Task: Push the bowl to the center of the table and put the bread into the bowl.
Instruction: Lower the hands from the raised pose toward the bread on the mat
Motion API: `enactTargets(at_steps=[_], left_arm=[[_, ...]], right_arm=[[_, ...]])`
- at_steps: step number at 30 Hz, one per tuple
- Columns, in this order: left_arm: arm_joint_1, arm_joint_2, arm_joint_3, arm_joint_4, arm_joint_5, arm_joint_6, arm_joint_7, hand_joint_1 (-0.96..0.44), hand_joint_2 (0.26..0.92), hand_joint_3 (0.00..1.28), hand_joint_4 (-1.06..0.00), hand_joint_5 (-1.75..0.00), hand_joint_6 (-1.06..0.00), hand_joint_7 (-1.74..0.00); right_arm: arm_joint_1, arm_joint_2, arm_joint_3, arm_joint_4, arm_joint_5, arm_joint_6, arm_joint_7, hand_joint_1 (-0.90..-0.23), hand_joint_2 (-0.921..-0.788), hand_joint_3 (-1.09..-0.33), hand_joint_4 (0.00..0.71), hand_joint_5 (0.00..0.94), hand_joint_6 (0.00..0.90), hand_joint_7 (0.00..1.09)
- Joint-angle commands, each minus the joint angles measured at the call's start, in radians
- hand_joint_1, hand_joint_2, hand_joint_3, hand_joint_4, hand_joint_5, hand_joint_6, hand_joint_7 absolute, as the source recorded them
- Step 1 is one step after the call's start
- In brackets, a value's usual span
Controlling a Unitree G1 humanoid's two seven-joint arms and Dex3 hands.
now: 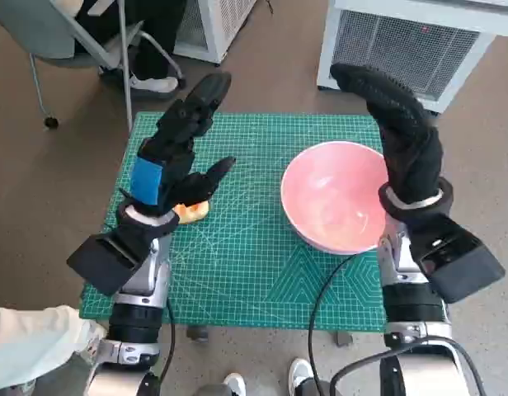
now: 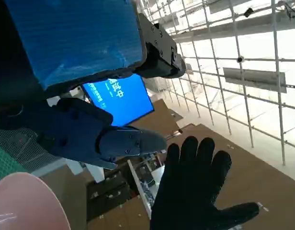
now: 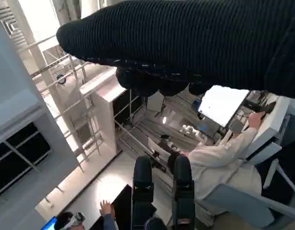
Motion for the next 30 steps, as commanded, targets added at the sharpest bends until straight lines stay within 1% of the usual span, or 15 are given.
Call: enactTargets(at_steps=[1,11,17,21,23,27,28,30], left_arm=[[-0.011,0.009,0.005,0.005,-0.004,-0.004,0.001,-0.51,0.921,0.28,-0.34,0.0,-0.47,0.0],[-0.01,0.01,0.008,0.006,-0.009,-0.005,-0.001,-0.5,0.921,0.28,-0.34,0.0,-0.47,0.0],[-0.009,0.011,0.011,0.005,-0.015,-0.003,-0.005,-0.5,0.921,0.28,-0.34,0.0,-0.46,0.0],[-0.008,0.012,0.014,0.006,-0.02,-0.001,-0.007,-0.49,0.921,0.28,-0.34,0.0,-0.47,0.0],[-0.005,0.015,0.018,0.003,-0.026,0.001,-0.01,-0.48,0.921,0.28,-0.34,0.0,-0.47,0.0],[0.001,0.016,0.019,-0.005,-0.033,0.004,-0.013,-0.47,0.921,0.28,-0.34,0.0,-0.47,0.0],[0.002,0.017,0.02,-0.006,-0.035,0.004,-0.013,-0.47,0.921,0.28,-0.34,0.0,-0.47,0.0],[0.004,0.02,0.023,-0.006,-0.041,0.004,-0.015,-0.47,0.921,0.28,-0.34,0.0,-0.47,0.0]], right_arm=[[0.024,0.006,0.001,0.003,0.002,0.006,0.006,-0.546,-0.921,-0.793,0.243,0.015,-0.001,0.49],[0.026,0.006,0.0,0.003,0.002,0.006,0.006,-0.536,-0.921,-0.797,0.242,0.014,-0.001,0.49],[0.028,0.005,-0.003,0.007,0.01,0.009,0.011,-0.538,-0.921,-0.796,0.242,0.013,-0.001,0.49],[0.034,-0.004,-0.01,0.01,0.014,0.005,0.013,-0.536,-0.921,-0.802,0.239,0.012,-0.001,0.49],[0.04,-0.018,-0.022,0.014,0.022,0.004,0.016,-0.533,-0.921,-0.813,0.235,0.01,-0.001,0.49],[0.043,-0.041,-0.047,0.039,0.031,0.0,0.02,-0.525,-0.921,-0.859,0.216,0.003,-0.001,0.47],[0.044,-0.049,-0.058,0.055,0.029,-0.003,0.015,-0.523,-0.921,-0.866,0.212,0.002,-0.001,0.46],[0.047,-0.072,-0.087,0.102,0.008,-0.01,-0.022,-0.51,-0.921,-0.876,0.208,0.001,-0.001,0.46]])
